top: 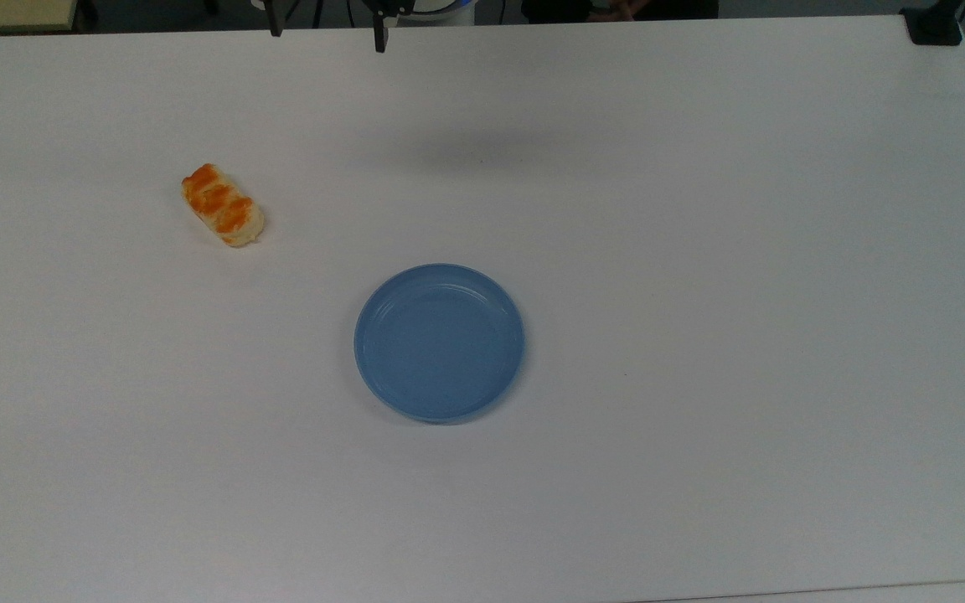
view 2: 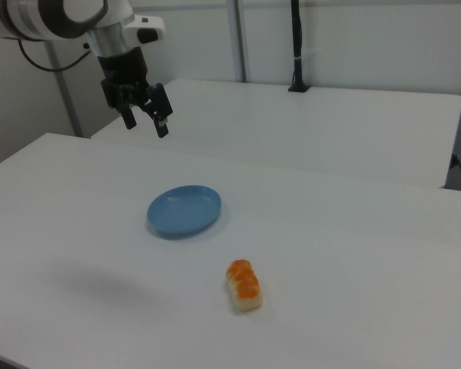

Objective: Put the bread on a plate

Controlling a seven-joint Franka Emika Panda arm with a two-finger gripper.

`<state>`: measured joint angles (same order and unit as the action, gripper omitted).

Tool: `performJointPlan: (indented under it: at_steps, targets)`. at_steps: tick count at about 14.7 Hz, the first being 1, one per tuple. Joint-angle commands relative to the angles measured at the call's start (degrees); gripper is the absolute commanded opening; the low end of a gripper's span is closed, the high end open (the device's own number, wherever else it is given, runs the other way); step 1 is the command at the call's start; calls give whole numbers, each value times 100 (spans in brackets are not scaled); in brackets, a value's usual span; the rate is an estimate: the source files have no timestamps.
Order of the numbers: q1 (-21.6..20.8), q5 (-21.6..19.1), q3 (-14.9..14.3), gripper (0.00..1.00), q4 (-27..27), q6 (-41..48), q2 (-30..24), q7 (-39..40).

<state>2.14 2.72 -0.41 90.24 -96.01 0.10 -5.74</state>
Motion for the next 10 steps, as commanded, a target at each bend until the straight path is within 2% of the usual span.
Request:
performJointPlan:
  at_steps: [1,10]
  targets:
    - [-3,-105,-12,100,134,-85,-125,20]
    - [14,-105,-30,100,160,56,-142,20]
